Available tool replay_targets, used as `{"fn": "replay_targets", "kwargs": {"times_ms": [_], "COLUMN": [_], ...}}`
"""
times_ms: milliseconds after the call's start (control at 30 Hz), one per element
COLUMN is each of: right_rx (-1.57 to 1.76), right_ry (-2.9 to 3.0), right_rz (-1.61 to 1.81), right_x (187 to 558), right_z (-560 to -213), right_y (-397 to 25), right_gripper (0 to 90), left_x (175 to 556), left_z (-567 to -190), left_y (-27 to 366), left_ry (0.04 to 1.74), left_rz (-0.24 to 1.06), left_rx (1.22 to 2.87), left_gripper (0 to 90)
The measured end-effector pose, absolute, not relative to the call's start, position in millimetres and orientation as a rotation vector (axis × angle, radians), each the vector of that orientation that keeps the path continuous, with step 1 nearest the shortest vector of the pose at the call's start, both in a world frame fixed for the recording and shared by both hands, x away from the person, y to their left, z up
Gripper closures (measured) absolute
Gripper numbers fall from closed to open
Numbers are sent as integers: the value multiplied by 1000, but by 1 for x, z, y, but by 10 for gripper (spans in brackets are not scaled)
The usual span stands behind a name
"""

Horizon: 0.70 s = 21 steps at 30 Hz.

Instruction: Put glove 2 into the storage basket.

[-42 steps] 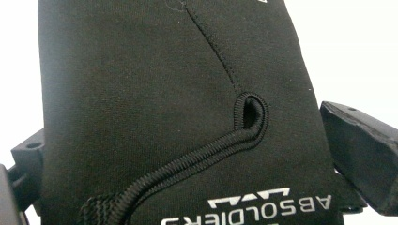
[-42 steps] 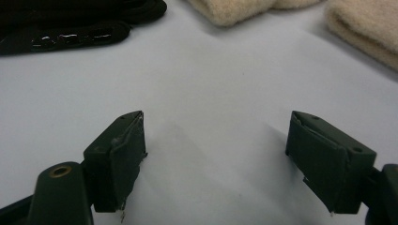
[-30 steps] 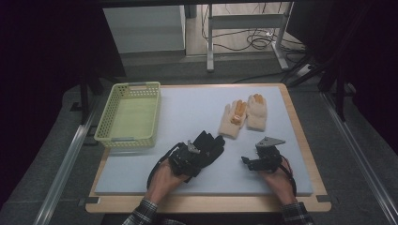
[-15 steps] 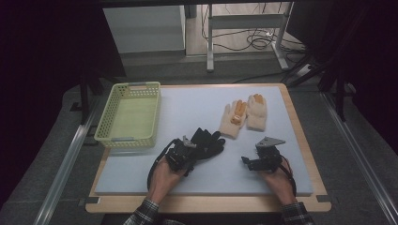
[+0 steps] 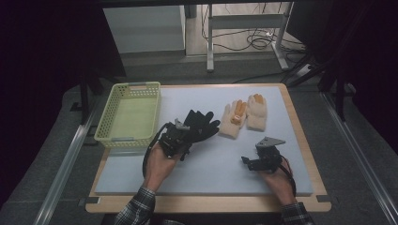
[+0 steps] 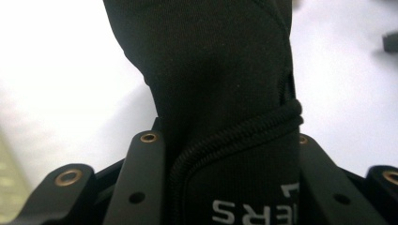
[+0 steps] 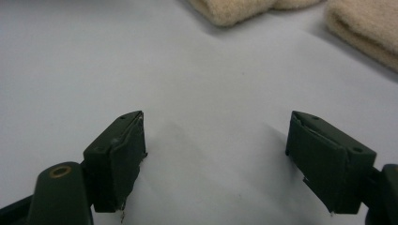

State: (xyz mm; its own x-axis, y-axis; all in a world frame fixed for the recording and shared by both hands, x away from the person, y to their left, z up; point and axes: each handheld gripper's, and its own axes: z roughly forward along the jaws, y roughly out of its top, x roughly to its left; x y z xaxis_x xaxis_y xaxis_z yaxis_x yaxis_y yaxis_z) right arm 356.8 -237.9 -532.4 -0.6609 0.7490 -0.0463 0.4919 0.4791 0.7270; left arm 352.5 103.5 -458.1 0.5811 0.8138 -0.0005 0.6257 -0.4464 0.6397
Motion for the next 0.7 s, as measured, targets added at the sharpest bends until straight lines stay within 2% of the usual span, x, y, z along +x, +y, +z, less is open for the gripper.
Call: {"fn": "replay_targets", "kwargs": {"times_ms": [367, 700], "right_rx": [1043, 1040], "right_ry": [2369, 2369], "right_rz": [997, 997], "right_x": [357, 357], "right_z": [-533, -533], "right_y": [-238, -238], "right_gripper": [198, 198], "left_x": [377, 398], "left_z": [-423, -403], "left_y": [134, 194], "left_ry": [1235, 1391], "left_rz": [496, 600], "left_rx": [2146, 2053], "left_gripper": [660, 657]}}
